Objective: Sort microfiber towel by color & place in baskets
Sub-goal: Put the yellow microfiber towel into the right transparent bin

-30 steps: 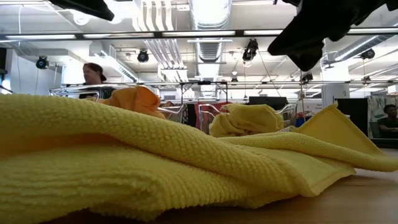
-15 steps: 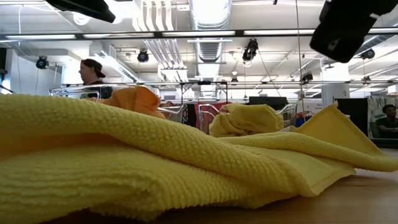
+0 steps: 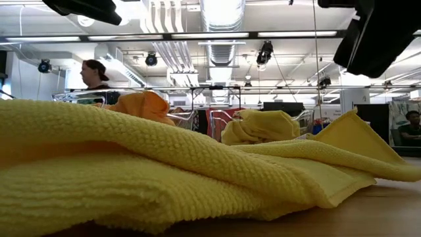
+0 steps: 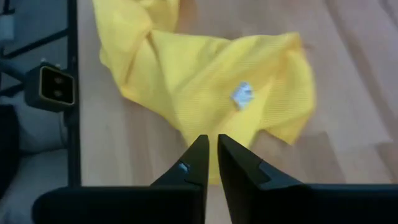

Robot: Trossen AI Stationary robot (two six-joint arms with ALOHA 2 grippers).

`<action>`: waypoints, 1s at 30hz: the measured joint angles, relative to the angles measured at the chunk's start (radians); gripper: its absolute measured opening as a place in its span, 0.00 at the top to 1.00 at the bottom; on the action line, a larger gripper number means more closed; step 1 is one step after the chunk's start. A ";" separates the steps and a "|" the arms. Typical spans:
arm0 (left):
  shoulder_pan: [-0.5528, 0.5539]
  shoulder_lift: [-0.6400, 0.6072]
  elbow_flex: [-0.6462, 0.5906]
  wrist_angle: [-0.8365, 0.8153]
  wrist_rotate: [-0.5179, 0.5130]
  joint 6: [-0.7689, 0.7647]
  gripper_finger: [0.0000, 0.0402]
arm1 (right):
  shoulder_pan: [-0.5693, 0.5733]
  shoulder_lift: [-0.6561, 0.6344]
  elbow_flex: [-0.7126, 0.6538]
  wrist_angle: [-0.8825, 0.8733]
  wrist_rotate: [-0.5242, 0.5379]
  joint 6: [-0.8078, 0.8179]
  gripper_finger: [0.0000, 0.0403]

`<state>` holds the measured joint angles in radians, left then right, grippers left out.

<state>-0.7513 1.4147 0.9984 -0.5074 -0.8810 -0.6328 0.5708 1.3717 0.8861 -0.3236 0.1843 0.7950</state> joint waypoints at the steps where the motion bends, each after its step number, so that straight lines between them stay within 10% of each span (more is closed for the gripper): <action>1: 0.000 0.000 0.000 0.000 0.000 -0.001 0.64 | 0.004 0.018 0.015 0.000 -0.006 -0.005 0.91; 17: 0.000 0.000 0.000 0.003 0.000 -0.009 0.64 | 0.066 0.403 0.394 -0.413 0.156 0.035 0.61; 30: 0.000 0.047 -0.001 0.021 0.000 -0.065 0.64 | 0.047 0.510 0.396 -0.344 0.220 0.032 0.80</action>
<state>-0.7509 1.4615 0.9977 -0.4867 -0.8810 -0.6982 0.6178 1.8815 1.2819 -0.6676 0.4044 0.8272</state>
